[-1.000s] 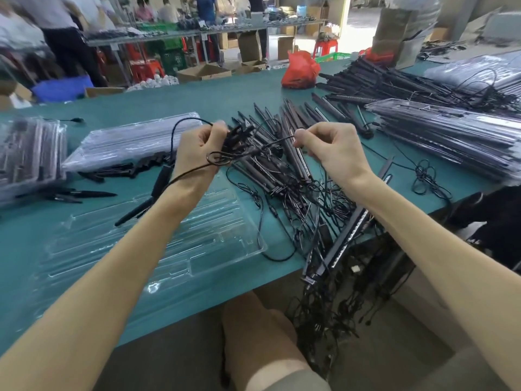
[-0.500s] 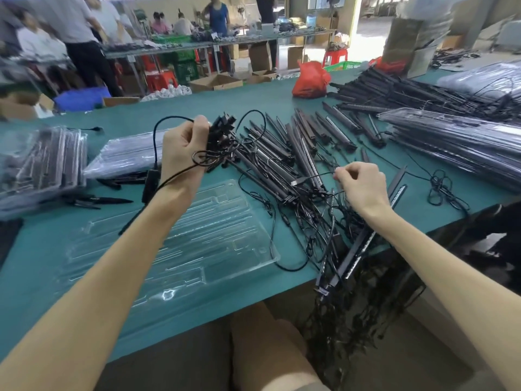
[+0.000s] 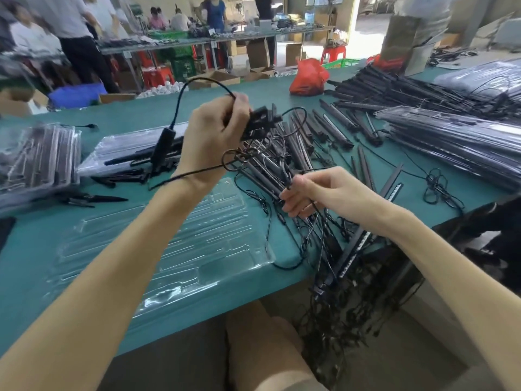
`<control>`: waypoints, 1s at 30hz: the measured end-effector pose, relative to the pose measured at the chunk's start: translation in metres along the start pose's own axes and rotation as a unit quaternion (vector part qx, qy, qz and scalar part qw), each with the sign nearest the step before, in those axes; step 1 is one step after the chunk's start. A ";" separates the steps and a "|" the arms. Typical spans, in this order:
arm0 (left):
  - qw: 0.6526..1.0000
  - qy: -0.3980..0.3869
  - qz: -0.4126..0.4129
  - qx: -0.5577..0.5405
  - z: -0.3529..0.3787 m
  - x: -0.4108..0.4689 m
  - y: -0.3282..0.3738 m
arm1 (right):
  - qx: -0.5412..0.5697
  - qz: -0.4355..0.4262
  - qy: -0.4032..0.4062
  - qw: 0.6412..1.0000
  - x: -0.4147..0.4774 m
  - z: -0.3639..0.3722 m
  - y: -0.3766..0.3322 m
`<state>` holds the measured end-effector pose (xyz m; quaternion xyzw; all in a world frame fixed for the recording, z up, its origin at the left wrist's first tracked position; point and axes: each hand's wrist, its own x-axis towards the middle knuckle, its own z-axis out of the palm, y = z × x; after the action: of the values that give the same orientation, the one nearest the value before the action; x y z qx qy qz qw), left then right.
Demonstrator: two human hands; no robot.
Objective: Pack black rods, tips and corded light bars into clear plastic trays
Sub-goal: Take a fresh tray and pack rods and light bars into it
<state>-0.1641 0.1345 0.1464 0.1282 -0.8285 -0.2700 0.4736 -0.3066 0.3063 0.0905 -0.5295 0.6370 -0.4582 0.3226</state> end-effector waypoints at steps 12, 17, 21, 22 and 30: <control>0.997 0.005 -0.072 -0.012 0.012 -0.017 -0.022 | 0.019 -0.063 0.142 0.988 -0.007 0.004 -0.017; 0.994 0.014 -0.091 -0.054 0.015 -0.017 -0.023 | 0.029 -0.186 0.182 0.965 0.010 0.001 -0.077; 0.992 0.024 -0.097 -0.077 0.015 -0.018 -0.019 | -0.012 -0.205 0.195 0.959 0.029 0.004 -0.102; 0.991 0.025 -0.098 -0.088 0.014 -0.017 -0.017 | -0.031 -0.200 0.204 0.958 0.032 0.005 -0.103; 0.996 -0.073 -0.043 -0.023 0.015 -0.027 -0.010 | -0.037 -0.052 0.242 0.968 0.034 0.014 -0.063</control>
<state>-0.1638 0.1434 0.1153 0.1328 -0.8481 -0.3181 0.4024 -0.2779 0.2691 0.1461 -0.4467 0.6840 -0.5653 0.1144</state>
